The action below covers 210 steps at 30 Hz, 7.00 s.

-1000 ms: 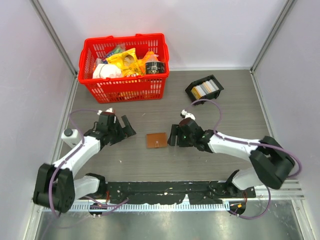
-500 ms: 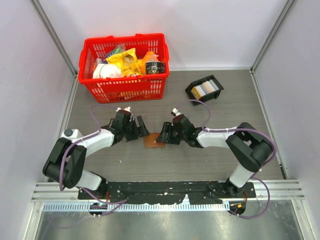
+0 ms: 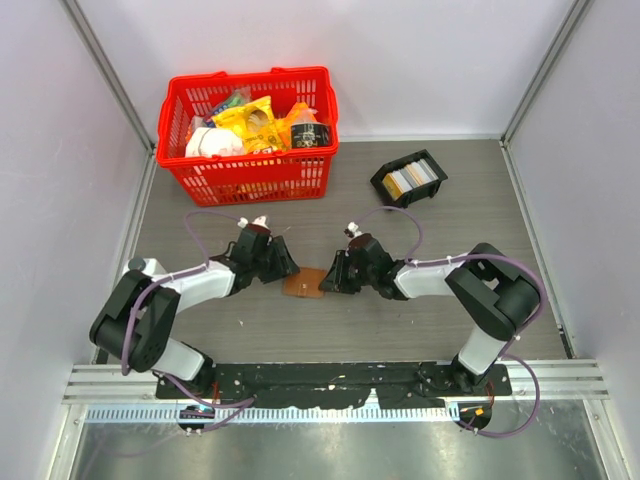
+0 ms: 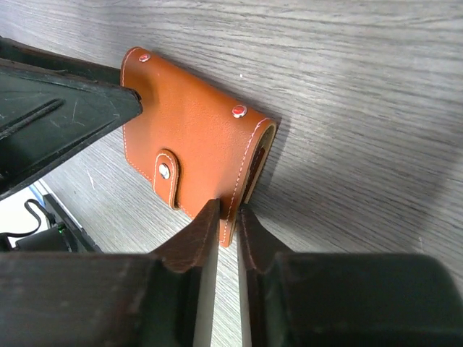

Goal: Put the credit cards into the card holder
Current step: Pick up the card holder from the center of the board, then open the card holder at the center of the board.

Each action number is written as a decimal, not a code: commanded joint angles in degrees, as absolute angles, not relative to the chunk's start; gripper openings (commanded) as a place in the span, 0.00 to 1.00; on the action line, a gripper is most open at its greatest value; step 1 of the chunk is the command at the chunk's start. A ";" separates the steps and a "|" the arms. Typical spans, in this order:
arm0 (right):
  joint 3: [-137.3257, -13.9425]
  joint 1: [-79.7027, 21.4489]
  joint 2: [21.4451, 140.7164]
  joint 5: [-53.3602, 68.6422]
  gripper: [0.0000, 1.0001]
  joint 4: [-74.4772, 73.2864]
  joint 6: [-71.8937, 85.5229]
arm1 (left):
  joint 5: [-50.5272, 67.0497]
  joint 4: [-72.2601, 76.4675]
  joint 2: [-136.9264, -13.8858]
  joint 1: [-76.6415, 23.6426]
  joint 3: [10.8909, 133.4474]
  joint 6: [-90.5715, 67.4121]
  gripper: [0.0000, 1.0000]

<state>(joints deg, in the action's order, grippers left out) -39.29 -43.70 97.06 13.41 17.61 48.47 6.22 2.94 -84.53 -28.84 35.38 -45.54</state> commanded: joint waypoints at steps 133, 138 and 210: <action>-45.88 -61.70 102.74 28.41 0.01 10.72 20.38 | 8.35 5.10 -88.68 -31.46 32.08 -45.61 0.00; -44.13 -60.47 103.80 18.90 0.10 16.39 31.53 | 8.88 5.89 -86.93 -31.55 30.15 -47.02 0.00; -58.27 -61.61 99.49 1.67 0.23 -2.63 30.58 | -6.77 -3.34 -59.86 -35.51 13.10 -65.39 0.15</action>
